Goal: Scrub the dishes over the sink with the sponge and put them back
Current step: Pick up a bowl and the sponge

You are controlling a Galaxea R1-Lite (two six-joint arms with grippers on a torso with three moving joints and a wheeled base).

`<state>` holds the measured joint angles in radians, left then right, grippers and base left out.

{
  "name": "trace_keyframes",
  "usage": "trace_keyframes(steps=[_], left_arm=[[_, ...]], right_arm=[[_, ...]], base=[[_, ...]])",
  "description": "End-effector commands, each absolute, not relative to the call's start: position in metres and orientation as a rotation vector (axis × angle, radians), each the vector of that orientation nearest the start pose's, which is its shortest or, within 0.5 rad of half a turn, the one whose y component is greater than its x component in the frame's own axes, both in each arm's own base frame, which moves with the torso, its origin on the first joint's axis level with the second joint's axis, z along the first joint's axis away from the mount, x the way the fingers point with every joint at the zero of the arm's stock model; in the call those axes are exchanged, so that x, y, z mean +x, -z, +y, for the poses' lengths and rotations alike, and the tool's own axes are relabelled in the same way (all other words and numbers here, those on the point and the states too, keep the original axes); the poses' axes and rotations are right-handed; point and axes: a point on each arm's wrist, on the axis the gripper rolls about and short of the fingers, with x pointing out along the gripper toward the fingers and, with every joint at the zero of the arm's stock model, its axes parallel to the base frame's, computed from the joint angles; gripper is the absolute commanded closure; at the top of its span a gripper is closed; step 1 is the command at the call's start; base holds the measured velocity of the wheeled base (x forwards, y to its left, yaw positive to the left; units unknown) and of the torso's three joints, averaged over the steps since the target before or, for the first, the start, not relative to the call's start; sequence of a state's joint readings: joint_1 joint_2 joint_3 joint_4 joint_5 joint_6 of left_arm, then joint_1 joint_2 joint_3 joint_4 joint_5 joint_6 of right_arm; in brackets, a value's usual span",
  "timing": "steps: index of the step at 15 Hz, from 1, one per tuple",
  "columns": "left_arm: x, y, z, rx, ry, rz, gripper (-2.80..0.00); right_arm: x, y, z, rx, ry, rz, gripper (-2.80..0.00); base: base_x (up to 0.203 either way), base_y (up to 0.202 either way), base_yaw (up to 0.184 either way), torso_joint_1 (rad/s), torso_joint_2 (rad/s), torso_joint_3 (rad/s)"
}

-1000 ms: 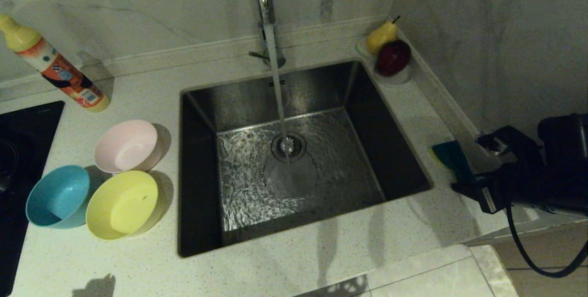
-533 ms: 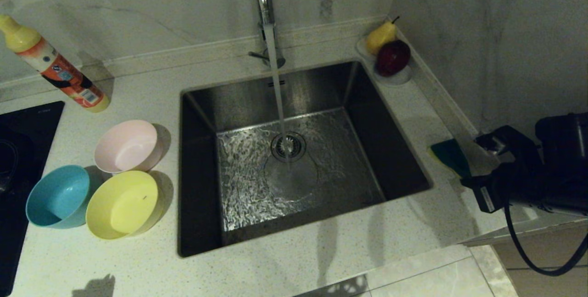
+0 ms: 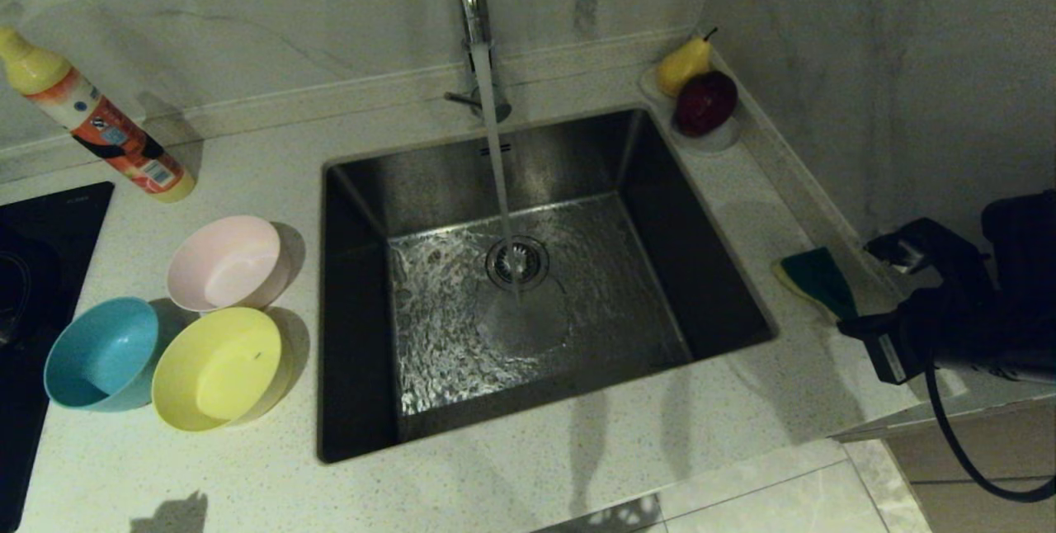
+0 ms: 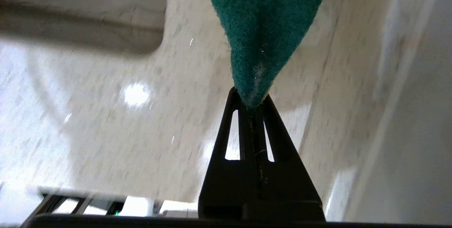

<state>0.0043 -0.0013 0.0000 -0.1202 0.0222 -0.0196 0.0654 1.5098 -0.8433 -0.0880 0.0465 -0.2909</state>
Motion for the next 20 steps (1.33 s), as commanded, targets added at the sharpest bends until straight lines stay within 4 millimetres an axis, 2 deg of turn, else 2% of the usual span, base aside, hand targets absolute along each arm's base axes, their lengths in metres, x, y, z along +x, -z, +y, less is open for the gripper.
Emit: trace_keyframes(steps=[1,11,12,13,20], left_arm=[[-0.020,-0.077,0.000,-0.021,-0.027,-0.081,0.00],[-0.020,-0.077,0.000,-0.021,-0.027,-0.081,0.00],[-0.020,-0.077,0.000,-0.021,-0.027,-0.081,0.00],[-0.020,-0.077,0.000,-0.021,-0.027,-0.081,0.00],[-0.020,-0.077,0.000,-0.021,-0.027,-0.081,0.00]], right_arm=[[0.246,-0.202,0.019,-0.289,-0.198,0.535,0.00],[0.249,-0.186,0.019,-0.285,-0.201,0.590,0.00],[0.249,-0.186,0.019,-0.285,-0.202,0.590,-2.42],[0.249,-0.187,0.019,-0.286,-0.202,0.589,-2.80],[0.250,-0.190,0.019,-0.280,-0.201,0.576,-2.80]], base=[[0.000,0.000,0.000,0.000,0.00,0.000],[0.000,0.000,0.000,0.000,0.00,0.000],[0.000,0.000,0.000,0.000,0.00,0.000],[0.000,0.000,0.000,0.000,0.00,0.000],[0.000,0.000,0.000,0.000,0.00,0.000]])
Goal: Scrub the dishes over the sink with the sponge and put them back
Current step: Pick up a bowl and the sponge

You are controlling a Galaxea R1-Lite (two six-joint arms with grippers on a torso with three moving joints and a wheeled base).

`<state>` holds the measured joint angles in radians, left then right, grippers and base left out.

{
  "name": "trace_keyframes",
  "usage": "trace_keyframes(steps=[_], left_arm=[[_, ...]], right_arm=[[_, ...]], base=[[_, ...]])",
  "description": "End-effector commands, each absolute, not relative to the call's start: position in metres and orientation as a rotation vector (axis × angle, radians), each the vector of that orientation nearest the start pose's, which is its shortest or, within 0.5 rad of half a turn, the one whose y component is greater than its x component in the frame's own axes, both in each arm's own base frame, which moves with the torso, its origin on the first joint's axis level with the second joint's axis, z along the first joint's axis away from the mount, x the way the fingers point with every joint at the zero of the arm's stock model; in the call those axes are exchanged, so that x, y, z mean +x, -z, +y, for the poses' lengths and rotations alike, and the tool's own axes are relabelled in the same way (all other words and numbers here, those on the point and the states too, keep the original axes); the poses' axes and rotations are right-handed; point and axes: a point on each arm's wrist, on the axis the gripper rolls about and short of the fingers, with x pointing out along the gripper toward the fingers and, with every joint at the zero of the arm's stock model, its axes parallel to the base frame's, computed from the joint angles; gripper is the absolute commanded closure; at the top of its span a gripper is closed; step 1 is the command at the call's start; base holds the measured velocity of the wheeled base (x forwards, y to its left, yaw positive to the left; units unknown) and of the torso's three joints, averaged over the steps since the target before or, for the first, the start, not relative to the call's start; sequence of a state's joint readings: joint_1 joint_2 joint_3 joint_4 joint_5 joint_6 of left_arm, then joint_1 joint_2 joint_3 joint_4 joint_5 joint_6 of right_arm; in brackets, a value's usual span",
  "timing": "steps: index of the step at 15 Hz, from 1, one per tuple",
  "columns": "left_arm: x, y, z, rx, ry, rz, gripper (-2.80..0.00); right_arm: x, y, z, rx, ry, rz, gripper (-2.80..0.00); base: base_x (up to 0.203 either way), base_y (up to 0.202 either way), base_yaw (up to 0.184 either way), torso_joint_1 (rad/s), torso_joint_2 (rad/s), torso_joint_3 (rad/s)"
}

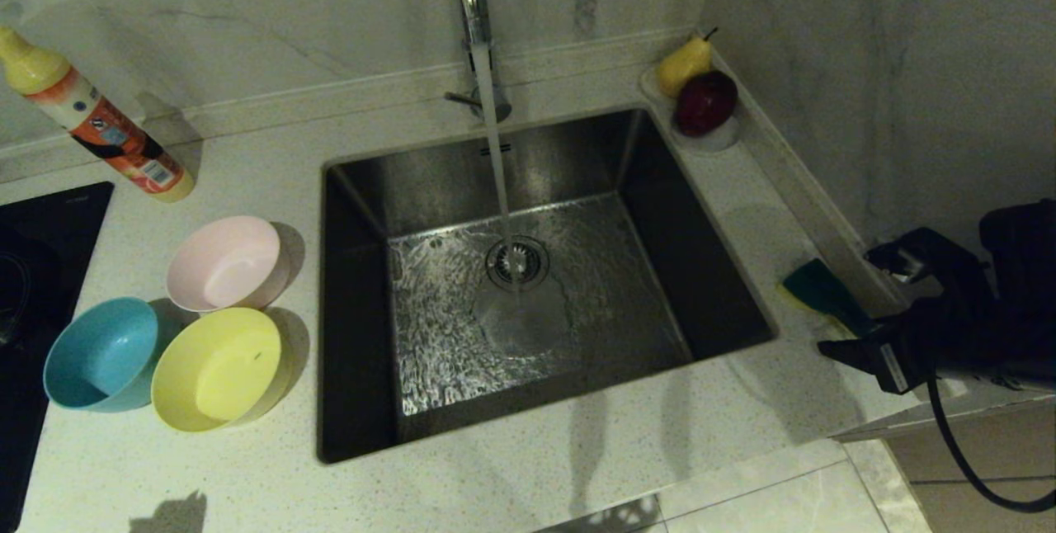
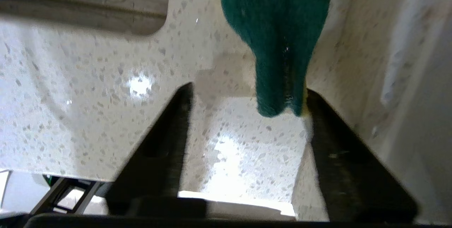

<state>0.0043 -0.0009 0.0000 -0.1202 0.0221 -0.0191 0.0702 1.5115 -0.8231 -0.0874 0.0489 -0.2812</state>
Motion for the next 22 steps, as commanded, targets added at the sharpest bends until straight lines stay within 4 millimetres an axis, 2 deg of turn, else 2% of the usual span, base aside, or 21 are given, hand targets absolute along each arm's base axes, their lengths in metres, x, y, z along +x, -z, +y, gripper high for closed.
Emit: trace_keyframes(steps=[1,18,19,22], left_arm=[[-0.020,-0.077,0.000,-0.021,-0.027,-0.081,0.00],[-0.020,-0.077,0.000,-0.021,-0.027,-0.081,0.00],[-0.020,-0.077,0.000,-0.021,-0.027,-0.080,0.00],[-0.020,-0.077,0.000,-0.021,-0.027,-0.081,0.00]], right_arm=[[0.251,-0.190,0.019,-0.281,-0.199,0.574,-2.80],[0.261,-0.191,0.021,-0.284,-0.205,0.557,-2.80],[0.261,-0.190,0.021,-0.286,-0.206,0.558,0.00],[0.260,-0.191,0.021,-0.289,-0.206,0.560,0.00]], base=[[0.000,0.000,0.000,0.000,0.00,0.000],[0.000,0.000,0.000,0.000,0.00,0.000],[0.000,0.000,0.000,0.000,0.00,0.000],[0.000,0.000,0.000,0.000,0.00,0.000]])
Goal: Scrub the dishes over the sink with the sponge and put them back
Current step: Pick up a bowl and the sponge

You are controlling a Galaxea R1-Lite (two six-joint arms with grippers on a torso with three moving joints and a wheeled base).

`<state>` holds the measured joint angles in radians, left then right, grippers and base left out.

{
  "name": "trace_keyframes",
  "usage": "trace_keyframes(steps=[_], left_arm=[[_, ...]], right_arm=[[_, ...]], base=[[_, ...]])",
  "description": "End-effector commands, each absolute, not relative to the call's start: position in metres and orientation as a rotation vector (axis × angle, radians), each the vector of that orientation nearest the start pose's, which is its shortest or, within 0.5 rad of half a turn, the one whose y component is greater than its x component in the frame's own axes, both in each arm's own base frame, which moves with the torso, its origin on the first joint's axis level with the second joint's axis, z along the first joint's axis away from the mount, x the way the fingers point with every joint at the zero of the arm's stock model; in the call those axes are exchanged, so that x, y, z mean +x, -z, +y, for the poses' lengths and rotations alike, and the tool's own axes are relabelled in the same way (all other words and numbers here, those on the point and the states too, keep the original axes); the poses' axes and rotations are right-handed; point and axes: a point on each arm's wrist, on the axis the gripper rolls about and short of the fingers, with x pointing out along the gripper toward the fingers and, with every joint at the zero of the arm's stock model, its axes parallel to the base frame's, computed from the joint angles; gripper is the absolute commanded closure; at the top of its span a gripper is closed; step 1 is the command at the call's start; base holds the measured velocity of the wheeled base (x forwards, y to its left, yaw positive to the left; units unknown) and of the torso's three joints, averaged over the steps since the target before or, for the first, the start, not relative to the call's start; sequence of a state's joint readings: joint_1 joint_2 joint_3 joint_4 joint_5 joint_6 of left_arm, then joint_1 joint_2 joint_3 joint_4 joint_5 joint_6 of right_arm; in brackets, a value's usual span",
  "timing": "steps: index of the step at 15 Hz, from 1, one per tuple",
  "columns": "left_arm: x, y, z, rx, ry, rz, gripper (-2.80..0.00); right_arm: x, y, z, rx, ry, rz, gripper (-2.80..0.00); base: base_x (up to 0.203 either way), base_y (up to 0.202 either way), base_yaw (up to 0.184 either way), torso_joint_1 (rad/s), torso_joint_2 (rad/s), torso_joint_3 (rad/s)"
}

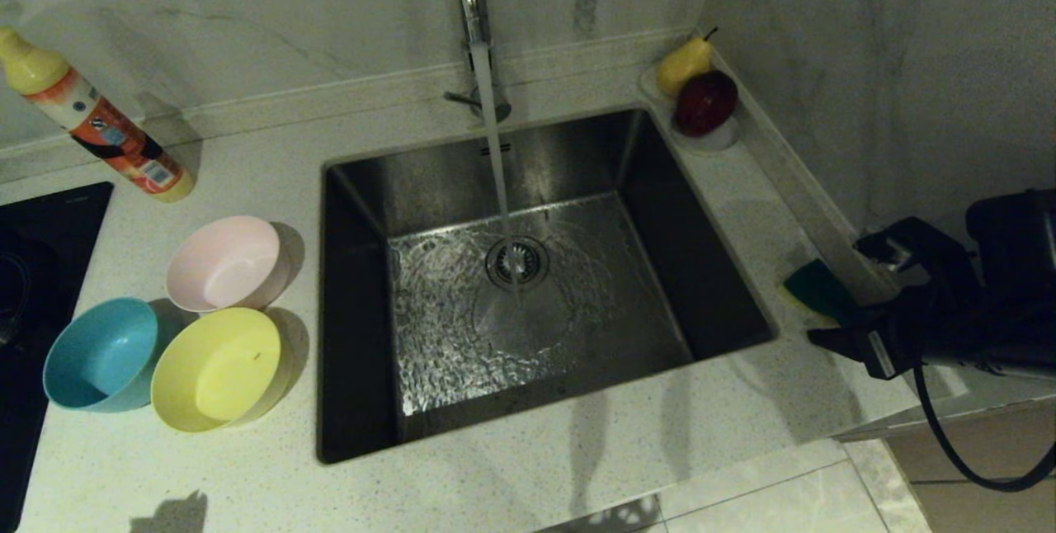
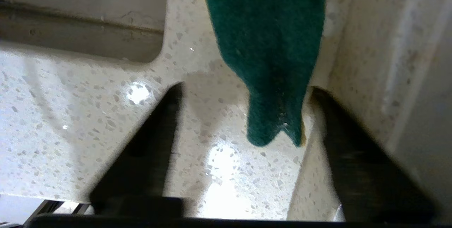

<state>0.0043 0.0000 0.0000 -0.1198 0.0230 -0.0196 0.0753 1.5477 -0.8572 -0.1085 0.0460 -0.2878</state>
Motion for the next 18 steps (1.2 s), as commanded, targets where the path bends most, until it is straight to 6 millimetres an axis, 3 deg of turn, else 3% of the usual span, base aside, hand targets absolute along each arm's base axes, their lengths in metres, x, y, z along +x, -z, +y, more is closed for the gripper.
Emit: trace_keyframes(steps=[1,9,13,18], left_arm=[[-0.020,-0.077,0.000,-0.021,-0.027,-0.081,0.00],[-0.020,-0.077,0.000,-0.021,-0.027,-0.081,0.00],[-0.020,-0.077,0.000,-0.021,-0.027,-0.081,0.00],[-0.020,-0.077,0.000,-0.021,-0.027,-0.080,0.00]], right_arm=[[0.260,-0.192,0.021,-0.289,-0.206,0.558,0.00],[0.259,-0.190,0.021,-0.289,-0.210,0.568,0.00],[0.251,-0.204,0.025,-0.295,-0.221,0.518,0.00],[0.253,-0.192,0.030,-0.285,-0.244,0.585,0.00]], base=[[0.000,0.000,0.000,0.000,0.00,0.000],[0.000,0.000,0.000,0.000,0.00,0.000],[0.000,0.000,0.000,0.000,0.00,0.000],[0.000,0.000,0.000,0.000,0.00,0.000]])
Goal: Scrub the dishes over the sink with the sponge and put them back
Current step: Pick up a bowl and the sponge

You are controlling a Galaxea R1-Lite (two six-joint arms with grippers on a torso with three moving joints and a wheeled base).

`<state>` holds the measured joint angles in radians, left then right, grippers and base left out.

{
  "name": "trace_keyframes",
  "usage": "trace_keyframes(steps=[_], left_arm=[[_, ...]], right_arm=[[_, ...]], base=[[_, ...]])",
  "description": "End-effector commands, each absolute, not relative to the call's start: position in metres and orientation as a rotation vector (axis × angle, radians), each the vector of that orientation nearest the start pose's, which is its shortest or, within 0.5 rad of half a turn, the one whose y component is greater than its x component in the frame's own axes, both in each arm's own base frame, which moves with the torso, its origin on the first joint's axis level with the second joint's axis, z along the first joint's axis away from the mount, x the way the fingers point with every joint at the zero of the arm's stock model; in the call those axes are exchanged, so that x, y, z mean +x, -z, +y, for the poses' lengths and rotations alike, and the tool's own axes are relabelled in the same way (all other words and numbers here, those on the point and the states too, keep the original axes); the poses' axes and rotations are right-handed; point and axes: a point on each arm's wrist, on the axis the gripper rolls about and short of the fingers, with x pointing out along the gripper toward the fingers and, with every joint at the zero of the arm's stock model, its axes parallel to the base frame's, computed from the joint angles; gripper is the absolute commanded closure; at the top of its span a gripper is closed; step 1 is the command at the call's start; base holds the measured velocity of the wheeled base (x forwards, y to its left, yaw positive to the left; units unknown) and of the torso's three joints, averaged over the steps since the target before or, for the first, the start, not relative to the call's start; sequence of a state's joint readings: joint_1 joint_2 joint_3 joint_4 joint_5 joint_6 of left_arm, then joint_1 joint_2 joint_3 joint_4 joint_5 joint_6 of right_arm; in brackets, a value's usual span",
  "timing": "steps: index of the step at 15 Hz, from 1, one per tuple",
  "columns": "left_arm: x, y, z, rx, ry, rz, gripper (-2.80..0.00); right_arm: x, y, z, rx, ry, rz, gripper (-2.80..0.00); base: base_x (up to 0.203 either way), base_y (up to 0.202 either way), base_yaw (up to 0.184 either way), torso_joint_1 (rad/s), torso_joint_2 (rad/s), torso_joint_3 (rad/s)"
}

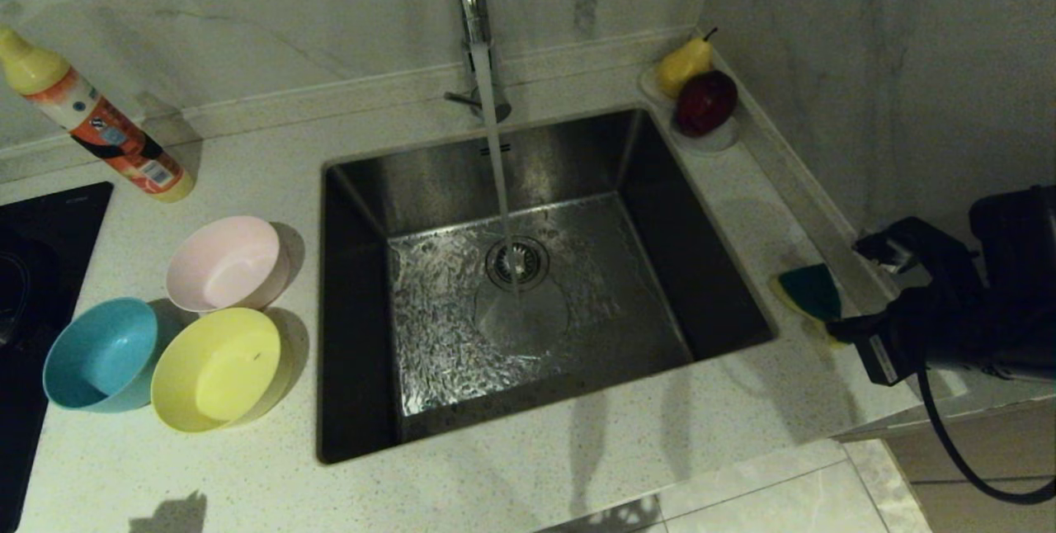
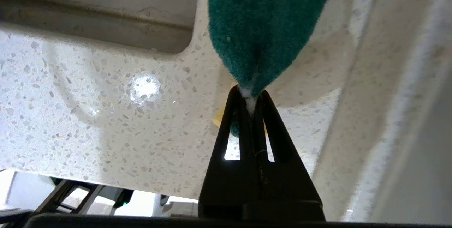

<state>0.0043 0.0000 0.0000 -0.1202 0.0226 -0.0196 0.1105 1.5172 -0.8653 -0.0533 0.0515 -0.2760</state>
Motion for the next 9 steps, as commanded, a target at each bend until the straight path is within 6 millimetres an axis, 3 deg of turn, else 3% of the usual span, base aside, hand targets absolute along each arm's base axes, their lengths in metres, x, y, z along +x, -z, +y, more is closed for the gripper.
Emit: trace_keyframes(steps=[1,4,5,9], left_arm=[[-0.0203,-0.0767,0.0004,-0.021,-0.027,-0.081,0.00],[-0.0202,-0.0768,0.0004,-0.021,-0.027,-0.080,0.00],[-0.0203,-0.0767,0.0004,-0.021,-0.027,-0.081,0.00],[-0.0203,-0.0767,0.0004,-0.021,-0.027,-0.081,0.00]], right_arm=[[0.2546,-0.1909,0.0302,-0.285,-0.243,0.590,0.00],[0.2536,-0.1919,0.0300,-0.287,-0.241,0.586,0.00],[0.2532,-0.1922,0.0300,-0.287,-0.241,0.585,-2.80],[0.2526,-0.1918,0.0296,-0.286,-0.240,0.589,-2.80]], base=[[0.000,0.000,0.000,0.000,0.00,0.000],[0.000,0.000,0.000,0.000,0.00,0.000],[0.000,0.000,0.000,0.000,0.00,0.000],[0.000,0.000,0.000,0.000,0.00,0.000]])
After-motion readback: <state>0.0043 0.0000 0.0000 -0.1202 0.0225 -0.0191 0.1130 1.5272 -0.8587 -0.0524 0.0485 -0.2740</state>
